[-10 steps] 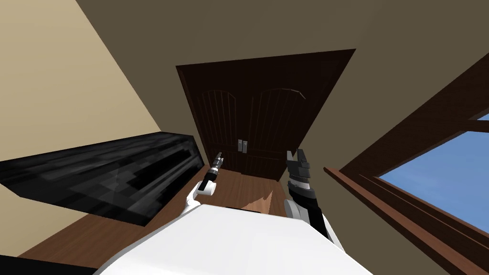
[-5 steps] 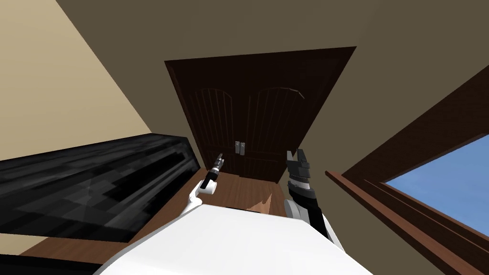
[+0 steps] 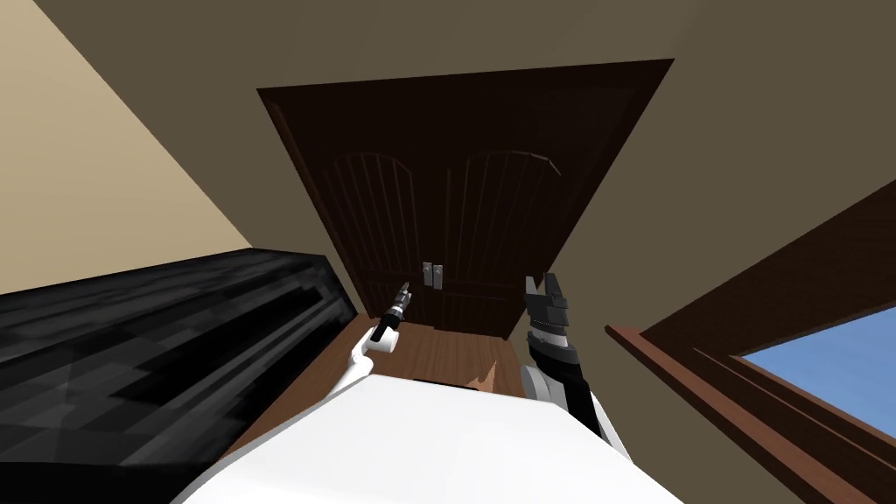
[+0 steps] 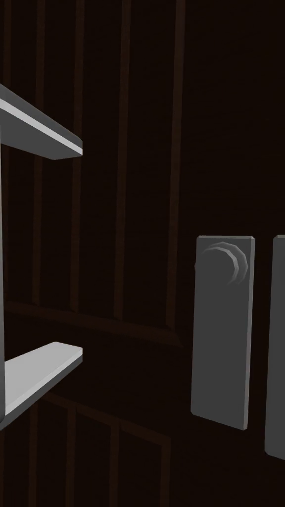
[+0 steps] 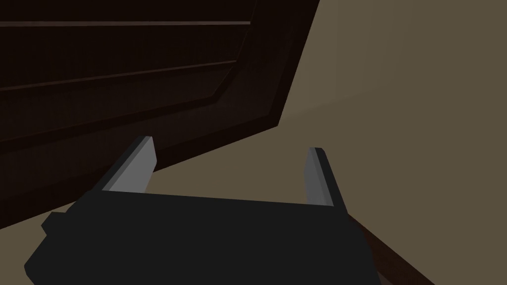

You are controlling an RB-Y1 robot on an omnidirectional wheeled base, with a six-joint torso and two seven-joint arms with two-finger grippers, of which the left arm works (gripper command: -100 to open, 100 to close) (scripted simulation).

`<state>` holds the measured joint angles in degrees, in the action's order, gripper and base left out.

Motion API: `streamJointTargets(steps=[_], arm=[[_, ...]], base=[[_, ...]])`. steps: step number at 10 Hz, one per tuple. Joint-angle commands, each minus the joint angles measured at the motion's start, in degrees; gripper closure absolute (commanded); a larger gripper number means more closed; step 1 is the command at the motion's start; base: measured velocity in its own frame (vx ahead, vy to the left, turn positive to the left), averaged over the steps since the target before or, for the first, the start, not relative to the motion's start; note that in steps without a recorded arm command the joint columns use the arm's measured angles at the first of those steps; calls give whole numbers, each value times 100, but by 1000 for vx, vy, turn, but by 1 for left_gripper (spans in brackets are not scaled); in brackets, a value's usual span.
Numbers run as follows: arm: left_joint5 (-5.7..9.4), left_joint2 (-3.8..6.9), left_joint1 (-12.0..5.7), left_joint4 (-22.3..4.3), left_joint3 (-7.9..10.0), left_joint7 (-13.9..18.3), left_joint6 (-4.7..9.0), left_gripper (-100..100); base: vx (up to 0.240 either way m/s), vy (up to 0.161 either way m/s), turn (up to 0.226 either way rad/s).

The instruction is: Pull the door open

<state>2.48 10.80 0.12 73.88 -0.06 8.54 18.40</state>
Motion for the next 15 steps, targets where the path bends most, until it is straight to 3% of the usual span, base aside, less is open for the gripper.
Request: streamJointTargets(steps=[1, 4, 5, 6, 10, 13, 15], arm=[[0, 12, -106, -196, -14, 5, -7, -100], [-1, 23, -277, -439, -50, 17, -45, -100], [-2, 18, -253, -421, -42, 10, -20, -100], [44, 188, -133, -525, 134, 43, -26, -100], [156, 570, 54, -752, 510, 135, -10, -100], [259, 884, 134, -946, 789, 240, 27, -100], [295, 965, 106, -1004, 837, 293, 57, -100]], base=[[137, -30, -54], [169, -39, -67], [75, -8, -7], [-62, 51, 144], [-102, 53, 76], [35, -13, -9], [164, -30, -88]])
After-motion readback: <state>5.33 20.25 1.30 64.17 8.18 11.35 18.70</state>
